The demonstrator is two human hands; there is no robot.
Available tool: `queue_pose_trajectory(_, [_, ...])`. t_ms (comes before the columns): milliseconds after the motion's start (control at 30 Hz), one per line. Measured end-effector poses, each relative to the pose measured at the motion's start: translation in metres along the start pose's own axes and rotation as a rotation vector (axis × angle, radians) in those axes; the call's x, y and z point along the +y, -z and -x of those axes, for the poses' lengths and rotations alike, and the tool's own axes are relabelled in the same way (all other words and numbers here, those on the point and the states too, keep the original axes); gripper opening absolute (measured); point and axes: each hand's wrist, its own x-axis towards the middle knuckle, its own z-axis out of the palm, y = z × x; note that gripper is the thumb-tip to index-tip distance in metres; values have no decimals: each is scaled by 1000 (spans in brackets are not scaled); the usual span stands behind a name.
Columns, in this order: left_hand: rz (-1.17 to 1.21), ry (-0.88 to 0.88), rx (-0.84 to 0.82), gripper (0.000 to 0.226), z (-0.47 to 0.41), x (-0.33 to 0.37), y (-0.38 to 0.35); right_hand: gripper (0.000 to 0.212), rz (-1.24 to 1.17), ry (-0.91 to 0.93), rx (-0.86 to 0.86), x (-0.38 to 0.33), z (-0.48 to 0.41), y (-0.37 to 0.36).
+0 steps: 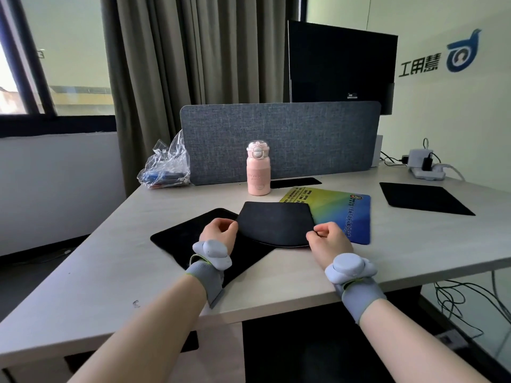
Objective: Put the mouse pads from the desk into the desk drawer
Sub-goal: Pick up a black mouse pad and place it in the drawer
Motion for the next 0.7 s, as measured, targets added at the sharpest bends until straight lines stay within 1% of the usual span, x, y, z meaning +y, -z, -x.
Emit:
queue_pose_trajectory(67, [-8,-1,57,29,1,-1,2,29,-25,34,60,1,2,1])
queue_pose_trajectory(100, [-15,4,72,33,1,-1,2,28,-35,47,87,1,3,1])
queue_pose_trajectory(167, [-50,22,51,44,-1,-1,4,27,-16,68,98,1,3,4])
queue_pose_trajectory(267, [-114,68,-112,62,-3,6,9,30,39,46,53,0,3,5])
queue_pose_trajectory(333, [-78,147,-213,66,0,14,16,34,8,8,-1,-1,5,8])
queue_pose_trajectory(400, [-98,175,-245,62,10,22,29,36,-16,-20,-73,-7,11,14])
queue_pose_trajectory(467, [-250,102,-238,53,22,22,36,34,-48,-47,-142,-5,19,19])
queue_pose_trajectory(533, [-410,8,-214,44,47,29,59,24,-55,-59,-148,-8,41,28])
queue_pose_trajectory(567, [-438,-3,-223,42,51,27,60,18,-42,-65,-141,-3,46,28])
queue_pose_trajectory(600, [-445,5,-250,40,64,31,73,17,-37,-62,-142,-8,62,33])
queue_pose_trajectory(700, [-410,-21,-255,37,85,34,99,14,-17,-58,-186,-15,94,46])
